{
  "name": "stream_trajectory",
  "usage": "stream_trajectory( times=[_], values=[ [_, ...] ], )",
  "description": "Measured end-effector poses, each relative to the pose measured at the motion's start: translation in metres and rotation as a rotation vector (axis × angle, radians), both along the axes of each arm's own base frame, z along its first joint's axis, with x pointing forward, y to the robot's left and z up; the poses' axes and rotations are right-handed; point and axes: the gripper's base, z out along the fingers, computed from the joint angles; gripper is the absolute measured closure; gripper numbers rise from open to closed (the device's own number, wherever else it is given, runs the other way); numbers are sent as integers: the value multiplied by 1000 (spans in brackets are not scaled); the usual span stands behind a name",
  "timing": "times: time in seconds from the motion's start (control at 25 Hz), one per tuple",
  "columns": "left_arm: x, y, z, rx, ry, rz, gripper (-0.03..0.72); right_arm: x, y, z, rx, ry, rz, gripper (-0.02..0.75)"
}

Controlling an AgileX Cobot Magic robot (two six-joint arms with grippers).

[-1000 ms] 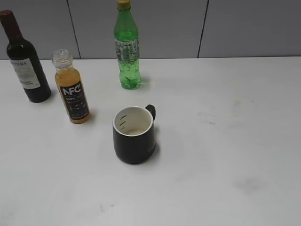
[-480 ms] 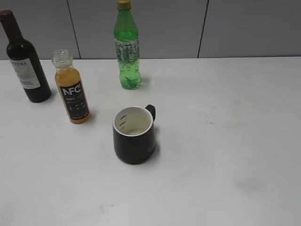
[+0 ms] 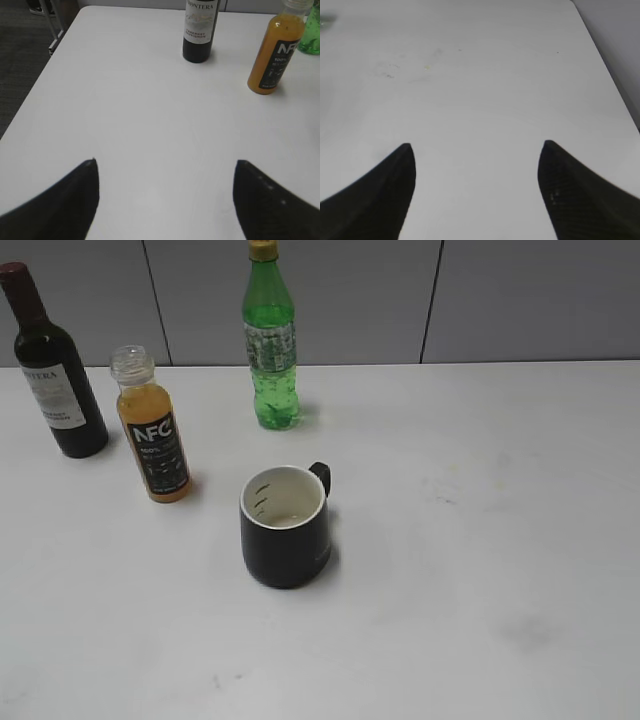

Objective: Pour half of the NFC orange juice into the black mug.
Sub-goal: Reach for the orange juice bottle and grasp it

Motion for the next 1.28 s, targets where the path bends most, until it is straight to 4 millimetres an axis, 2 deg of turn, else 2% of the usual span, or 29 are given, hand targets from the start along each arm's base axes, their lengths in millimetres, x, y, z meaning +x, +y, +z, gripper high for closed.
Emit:
stream_trajectory(
  times=[0.36,0.48,0.56,0.76,0.96,1.12,1.28],
  values=[
    [0,1,2,7,-20,4,37,0,0,0,1,0,1,161],
    [4,3,10,35,-78,17,37,0,0,0,1,0,1,161],
    [13,3,19,49,-147,18,37,0,0,0,1,0,1,162],
    [50,1,38,58,-257,0,41,0,0,0,1,0,1,161],
    [101,-2,50,57,-344,-26,48,0,0,0,1,0,1,161],
    [142,-6,46,15,-359,-48,55,0,0,0,1,0,1,161],
    [179,-18,30,3,-313,-112,59,0,0,0,1,0,1,161]
  ],
)
